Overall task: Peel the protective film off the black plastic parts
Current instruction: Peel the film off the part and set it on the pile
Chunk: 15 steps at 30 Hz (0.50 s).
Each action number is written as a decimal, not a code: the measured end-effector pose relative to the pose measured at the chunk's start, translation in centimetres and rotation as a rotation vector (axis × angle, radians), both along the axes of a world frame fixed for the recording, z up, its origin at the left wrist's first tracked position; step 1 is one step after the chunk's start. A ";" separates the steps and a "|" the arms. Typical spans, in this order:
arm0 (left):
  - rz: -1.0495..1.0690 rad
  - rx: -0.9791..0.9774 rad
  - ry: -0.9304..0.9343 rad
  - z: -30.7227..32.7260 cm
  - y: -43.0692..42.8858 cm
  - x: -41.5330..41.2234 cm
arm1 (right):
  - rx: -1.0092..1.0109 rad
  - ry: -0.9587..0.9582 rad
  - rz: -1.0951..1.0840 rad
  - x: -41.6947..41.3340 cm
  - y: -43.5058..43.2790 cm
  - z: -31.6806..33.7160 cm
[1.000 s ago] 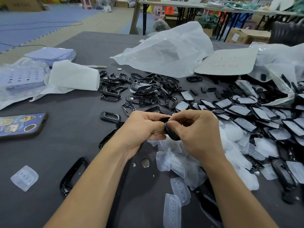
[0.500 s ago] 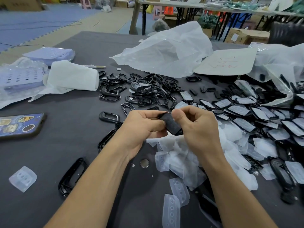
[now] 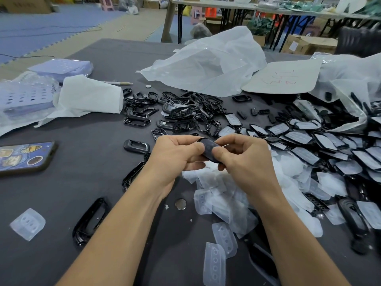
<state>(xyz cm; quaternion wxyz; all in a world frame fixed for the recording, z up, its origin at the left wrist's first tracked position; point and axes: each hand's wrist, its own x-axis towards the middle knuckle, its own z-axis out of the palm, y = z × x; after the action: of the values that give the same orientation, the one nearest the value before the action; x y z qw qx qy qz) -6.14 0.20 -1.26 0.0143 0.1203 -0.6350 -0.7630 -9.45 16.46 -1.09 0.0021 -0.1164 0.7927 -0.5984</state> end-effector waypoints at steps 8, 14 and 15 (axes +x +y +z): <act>0.144 0.029 0.005 -0.2 0.4 -0.4 | -0.190 -0.128 -0.003 -0.2 -0.2 0.1; 0.138 -0.116 0.099 -0.2 0.6 -0.1 | -0.129 -0.082 -0.056 -0.2 -0.5 -0.2; 0.147 -0.135 0.116 -0.1 0.7 -0.1 | -0.124 -0.082 -0.054 -0.2 -0.5 -0.3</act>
<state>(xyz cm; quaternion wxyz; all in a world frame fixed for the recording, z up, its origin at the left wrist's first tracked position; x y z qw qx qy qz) -6.24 0.91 -1.35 0.1149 0.1210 -0.6725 -0.7210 -9.68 15.93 -1.34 0.0111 -0.0704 0.7562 -0.6505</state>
